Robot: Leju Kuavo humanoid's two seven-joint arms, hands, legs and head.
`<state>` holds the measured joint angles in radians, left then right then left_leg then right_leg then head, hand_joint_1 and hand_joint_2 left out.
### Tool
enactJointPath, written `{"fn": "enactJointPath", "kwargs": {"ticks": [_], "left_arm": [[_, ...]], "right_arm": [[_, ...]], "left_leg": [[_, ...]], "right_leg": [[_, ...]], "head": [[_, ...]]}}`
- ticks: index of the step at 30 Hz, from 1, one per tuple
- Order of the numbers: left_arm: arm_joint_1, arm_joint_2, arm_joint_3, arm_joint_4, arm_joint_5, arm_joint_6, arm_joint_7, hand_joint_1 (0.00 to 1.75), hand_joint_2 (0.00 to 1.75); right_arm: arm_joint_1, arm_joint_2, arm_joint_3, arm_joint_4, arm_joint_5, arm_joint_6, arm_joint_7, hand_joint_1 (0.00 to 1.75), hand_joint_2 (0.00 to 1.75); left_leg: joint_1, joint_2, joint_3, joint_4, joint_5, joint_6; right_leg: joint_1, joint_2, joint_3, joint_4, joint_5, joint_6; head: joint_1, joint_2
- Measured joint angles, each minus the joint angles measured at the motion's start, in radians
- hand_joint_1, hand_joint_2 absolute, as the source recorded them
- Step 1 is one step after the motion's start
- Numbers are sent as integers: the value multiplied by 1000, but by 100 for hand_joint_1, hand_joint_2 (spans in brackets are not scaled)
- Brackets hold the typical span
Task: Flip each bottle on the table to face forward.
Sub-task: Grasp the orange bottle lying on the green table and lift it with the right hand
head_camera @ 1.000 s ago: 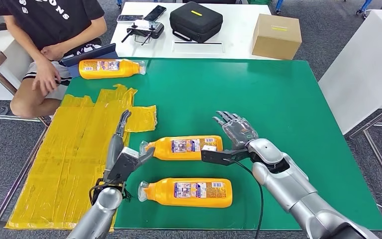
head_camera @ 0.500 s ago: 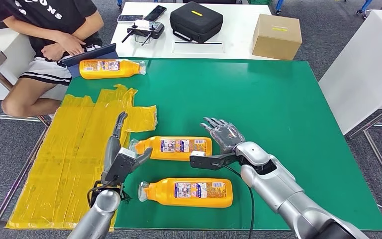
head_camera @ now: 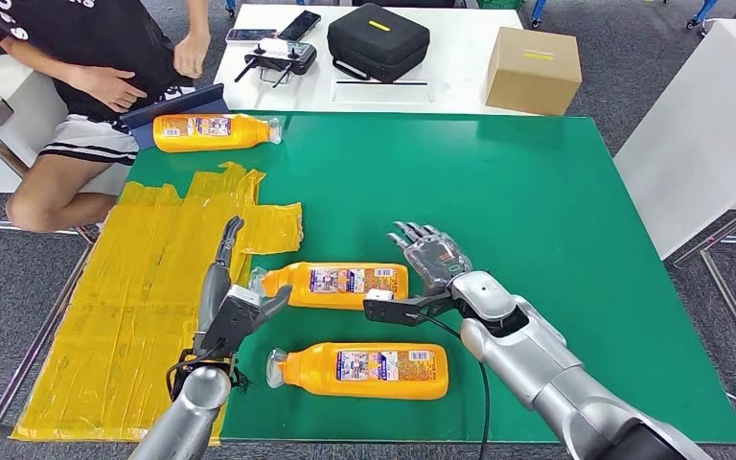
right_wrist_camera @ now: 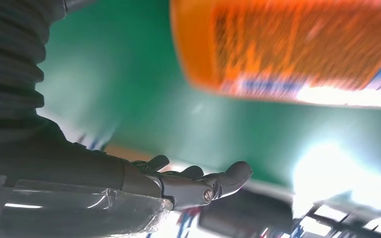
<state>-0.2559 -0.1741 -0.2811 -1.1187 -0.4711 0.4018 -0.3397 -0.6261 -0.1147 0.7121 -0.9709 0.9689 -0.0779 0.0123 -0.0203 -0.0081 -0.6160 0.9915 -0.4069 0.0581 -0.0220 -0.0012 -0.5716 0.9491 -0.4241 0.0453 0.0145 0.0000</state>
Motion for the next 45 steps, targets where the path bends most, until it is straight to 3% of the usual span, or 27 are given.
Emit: {"fn": "enactJointPath", "kwargs": {"ticks": [3,13,28,34,45], "left_arm": [[17,2,11,-10,-8,-2,3,0,175],[26,1,44,-14,-14,-23,5,0,175],[-9,-14,60,4,-16,-34,14,0,175],[-40,-30,66,22,-14,-36,14,0,175],[-44,-40,66,25,2,-35,15,0,175]], "right_arm": [[5,-22,-13,-103,23,-15,44,0,175],[12,-53,-132,-473,4,52,62,0,175],[12,-37,-163,-586,12,91,63,0,175],[0,11,-145,-488,-38,122,44,0,175],[-83,112,-66,-33,-109,72,-3,0,175]], "left_leg": [[0,0,0,0,0,0],[0,0,0,0,0,0],[0,0,0,0,0,0],[0,0,0,0,0,0],[0,-1,0,0,0,0]], "right_leg": [[0,0,0,0,0,0],[0,0,0,0,0,0],[0,0,0,0,0,0],[0,0,0,0,0,0],[0,0,0,0,0,0]], "head": [[0,0],[0,0],[0,0],[0,0],[0,0]]}}
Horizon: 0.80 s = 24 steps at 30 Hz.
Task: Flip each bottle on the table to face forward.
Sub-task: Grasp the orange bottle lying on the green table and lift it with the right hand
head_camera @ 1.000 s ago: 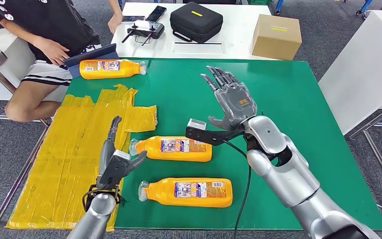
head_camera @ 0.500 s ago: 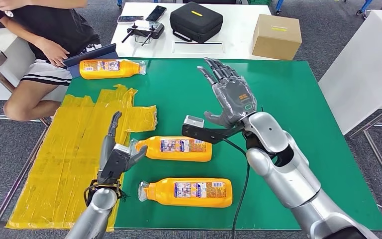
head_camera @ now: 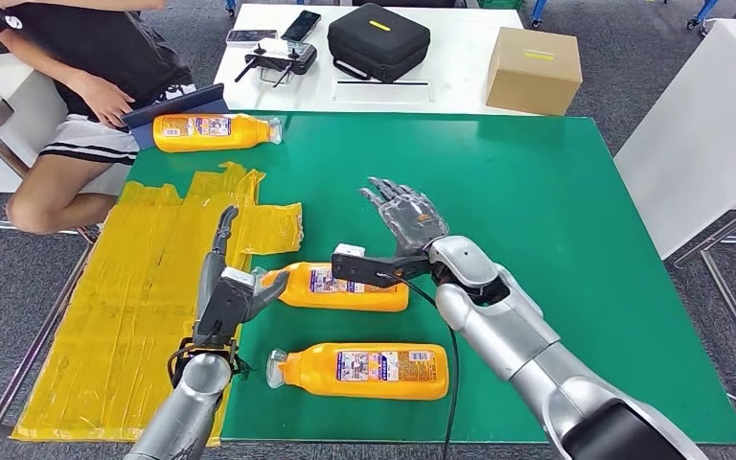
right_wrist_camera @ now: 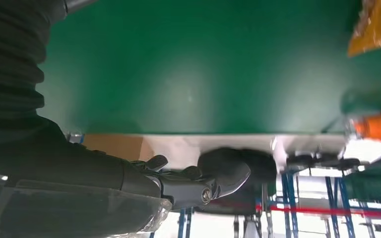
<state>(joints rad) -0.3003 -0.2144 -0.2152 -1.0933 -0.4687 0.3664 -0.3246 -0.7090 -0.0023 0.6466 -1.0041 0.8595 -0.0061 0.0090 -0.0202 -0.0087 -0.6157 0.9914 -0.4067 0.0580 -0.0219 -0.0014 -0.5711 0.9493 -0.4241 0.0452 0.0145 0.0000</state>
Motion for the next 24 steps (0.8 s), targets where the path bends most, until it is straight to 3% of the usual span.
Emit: {"fn": "enactJointPath", "kwargs": {"ticks": [8,24], "left_arm": [[0,-2,0,0,1,-1,0,0,175],[0,-3,1,8,0,-2,5,0,175]], "right_arm": [[-26,39,20,128,-9,-2,-1,0,175],[-47,67,41,197,-45,4,-19,0,175]], "left_leg": [[0,0,0,0,0,0],[0,0,0,0,0,0]], "right_leg": [[0,0,0,0,0,0],[0,0,0,0,0,0]], "head": [[0,0],[0,0]]}}
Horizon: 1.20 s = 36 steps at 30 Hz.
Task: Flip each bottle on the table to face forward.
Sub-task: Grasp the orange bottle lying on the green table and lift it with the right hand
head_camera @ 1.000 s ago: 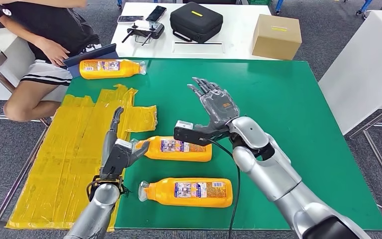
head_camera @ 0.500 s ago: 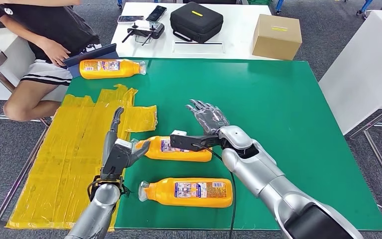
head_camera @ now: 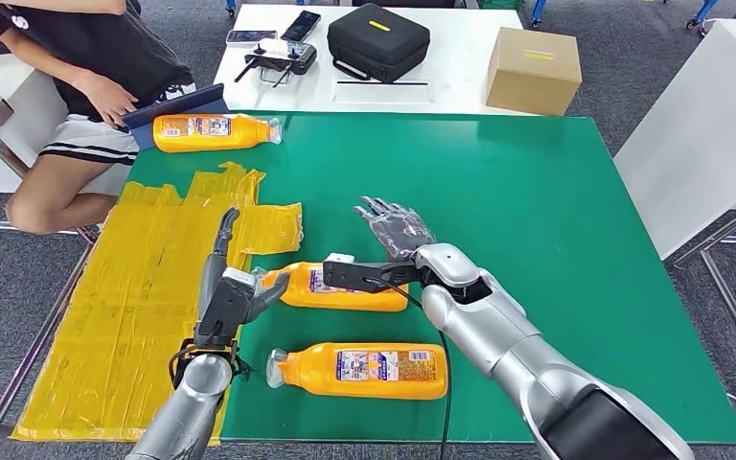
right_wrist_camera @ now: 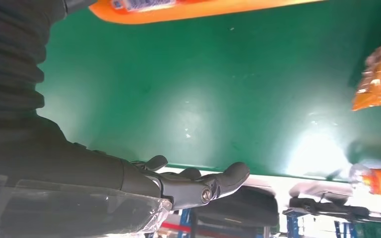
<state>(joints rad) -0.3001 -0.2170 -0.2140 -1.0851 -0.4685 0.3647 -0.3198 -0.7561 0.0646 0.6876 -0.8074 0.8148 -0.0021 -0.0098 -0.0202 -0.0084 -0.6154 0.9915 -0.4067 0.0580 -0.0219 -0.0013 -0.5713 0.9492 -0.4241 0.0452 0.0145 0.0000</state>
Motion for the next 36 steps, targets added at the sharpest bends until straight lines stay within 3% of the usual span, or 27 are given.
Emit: {"fn": "enactJointPath", "kwargs": {"ticks": [7,21,29,36], "left_arm": [[0,0,1,6,0,4,0,0,175],[5,9,19,8,6,21,0,0,175],[2,9,25,9,-3,18,0,0,175],[0,7,26,9,-3,19,0,0,175]], "right_arm": [[4,-3,12,-18,-56,32,-28,0,175],[89,-98,84,-300,-56,3,-7,0,175],[101,-103,110,-298,-77,6,0,0,175],[101,-73,125,-207,-85,-14,-1,0,175]], "left_leg": [[0,0,0,0,0,0],[0,0,0,0,0,0],[0,0,0,0,0,0],[0,0,0,0,0,0]], "right_leg": [[0,0,0,0,0,0],[0,0,0,0,0,0],[0,0,0,0,0,0],[0,0,0,0,0,0]], "head": [[0,0],[0,0],[0,0],[0,0]]}}
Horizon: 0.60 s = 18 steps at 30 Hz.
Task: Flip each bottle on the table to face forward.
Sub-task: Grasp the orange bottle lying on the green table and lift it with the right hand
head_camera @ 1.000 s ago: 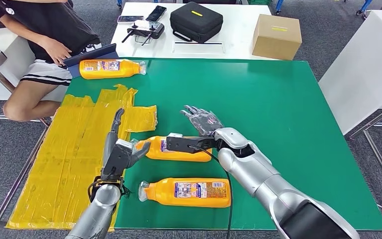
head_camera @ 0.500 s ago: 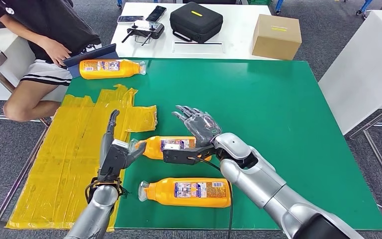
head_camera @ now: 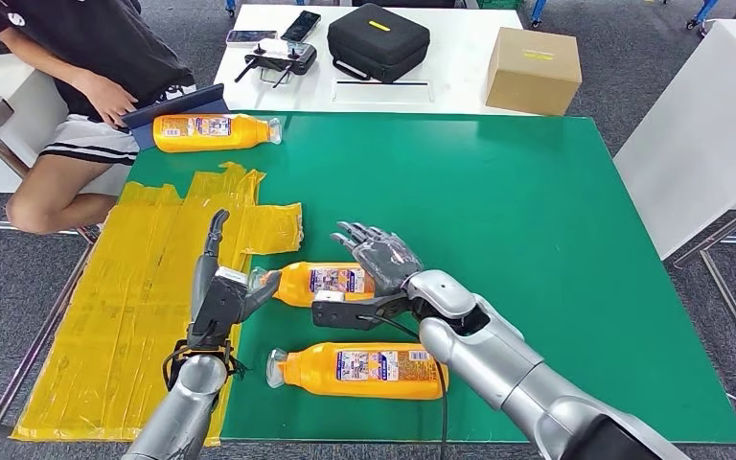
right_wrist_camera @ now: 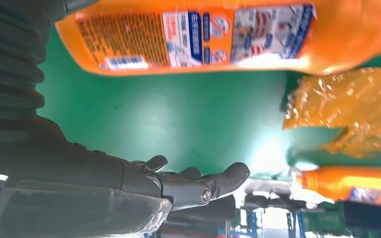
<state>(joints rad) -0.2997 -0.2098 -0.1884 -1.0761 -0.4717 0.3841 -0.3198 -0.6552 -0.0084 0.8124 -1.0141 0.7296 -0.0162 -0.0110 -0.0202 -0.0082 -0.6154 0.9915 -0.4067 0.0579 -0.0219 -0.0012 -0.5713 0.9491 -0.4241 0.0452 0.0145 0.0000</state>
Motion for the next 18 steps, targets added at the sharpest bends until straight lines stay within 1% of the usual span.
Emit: {"fn": "enactJointPath", "kwargs": {"ticks": [5,13,18], "left_arm": [[0,-2,0,0,2,0,-1,0,175],[0,-3,0,2,2,0,-2,0,175],[-2,-5,0,14,13,-1,-11,0,175]], "right_arm": [[-1,21,5,69,-8,-8,0,0,175],[-1,28,7,93,-9,-10,0,0,175],[-9,48,13,187,-12,-33,4,0,175]], "left_leg": [[0,0,0,0,0,0],[0,0,0,0,0,0],[0,0,0,0,0,0]], "right_leg": [[0,0,0,0,0,0],[0,0,0,0,0,0],[0,0,0,0,0,0]], "head": [[0,0],[0,0],[0,0]]}}
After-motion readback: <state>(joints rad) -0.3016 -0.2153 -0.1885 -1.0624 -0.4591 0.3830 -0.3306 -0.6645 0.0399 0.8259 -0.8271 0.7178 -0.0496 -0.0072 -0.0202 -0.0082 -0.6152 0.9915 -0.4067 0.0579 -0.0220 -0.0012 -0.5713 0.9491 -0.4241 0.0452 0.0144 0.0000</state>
